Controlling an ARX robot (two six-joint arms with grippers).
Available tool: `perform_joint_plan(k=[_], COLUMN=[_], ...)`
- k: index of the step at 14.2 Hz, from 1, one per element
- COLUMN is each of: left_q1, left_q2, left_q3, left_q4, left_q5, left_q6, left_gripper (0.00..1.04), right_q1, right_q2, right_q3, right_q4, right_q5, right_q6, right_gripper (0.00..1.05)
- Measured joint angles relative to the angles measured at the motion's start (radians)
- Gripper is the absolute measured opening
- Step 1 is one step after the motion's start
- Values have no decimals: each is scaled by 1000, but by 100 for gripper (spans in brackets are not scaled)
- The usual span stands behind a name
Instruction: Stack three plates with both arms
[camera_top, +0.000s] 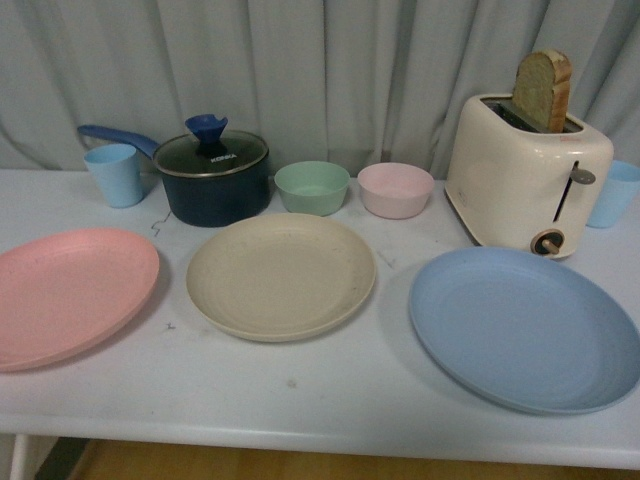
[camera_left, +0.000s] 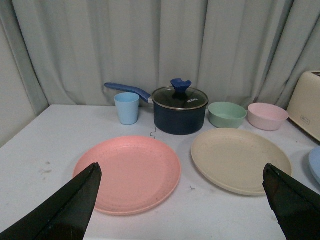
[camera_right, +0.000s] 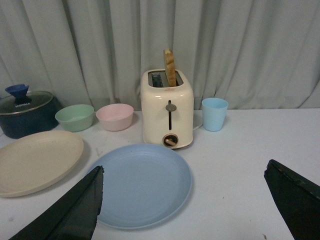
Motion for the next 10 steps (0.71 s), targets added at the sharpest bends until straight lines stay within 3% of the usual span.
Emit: perform_joint_plan(k=[10], left_q1=[0], left_q2=[0], left_q3=[0], left_q4=[0], left_q5=[0], left_q6=[0], left_gripper=[98], right_q1=[0], right_q2=[0], right_q3=[0], right_q4=[0], right_q5=[0], right_q6=[0], right_gripper=[98])
